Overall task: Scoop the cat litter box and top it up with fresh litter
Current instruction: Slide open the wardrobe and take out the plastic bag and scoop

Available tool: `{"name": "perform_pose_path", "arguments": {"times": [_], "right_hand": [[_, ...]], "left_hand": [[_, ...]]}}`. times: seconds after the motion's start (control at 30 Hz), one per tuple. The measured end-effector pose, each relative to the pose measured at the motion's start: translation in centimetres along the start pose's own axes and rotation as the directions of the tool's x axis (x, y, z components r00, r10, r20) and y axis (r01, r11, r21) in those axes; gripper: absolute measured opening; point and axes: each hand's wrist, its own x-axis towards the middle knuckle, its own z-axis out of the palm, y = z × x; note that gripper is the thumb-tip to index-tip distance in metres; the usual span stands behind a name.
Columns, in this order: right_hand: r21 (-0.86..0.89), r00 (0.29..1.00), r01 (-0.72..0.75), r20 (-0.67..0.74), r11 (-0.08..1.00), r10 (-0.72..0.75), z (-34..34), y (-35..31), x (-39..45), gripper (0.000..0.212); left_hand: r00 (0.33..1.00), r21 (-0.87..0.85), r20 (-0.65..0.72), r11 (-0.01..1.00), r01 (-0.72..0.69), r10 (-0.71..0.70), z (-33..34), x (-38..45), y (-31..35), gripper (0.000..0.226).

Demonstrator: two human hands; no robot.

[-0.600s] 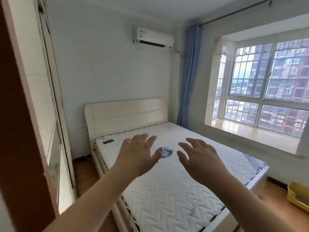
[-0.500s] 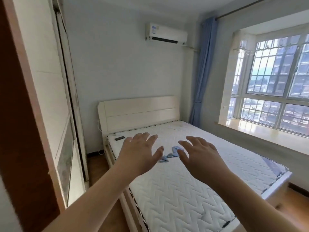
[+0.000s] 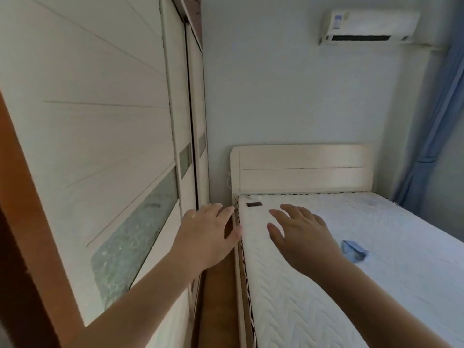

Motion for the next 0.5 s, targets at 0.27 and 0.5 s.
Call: {"name": "perform_pose_path", "arguments": {"times": [0.27, 0.5], "right_hand": [[0.141, 0.976, 0.213, 0.009, 0.967, -0.217, 5.4, -2.3, 5.7, 0.05], [0.248, 0.932, 0.353, -0.001, 0.902, -0.364, 9.2, -7.2, 10.4, 0.051]], "left_hand": [[0.979, 0.116, 0.012, 0.973, 0.2, -0.203, 2.0, -1.5, -3.1, 0.061], [0.944, 0.167, 0.011, 0.932, 0.323, -0.329, 4.3, -2.6, -7.1, 0.091]]}}
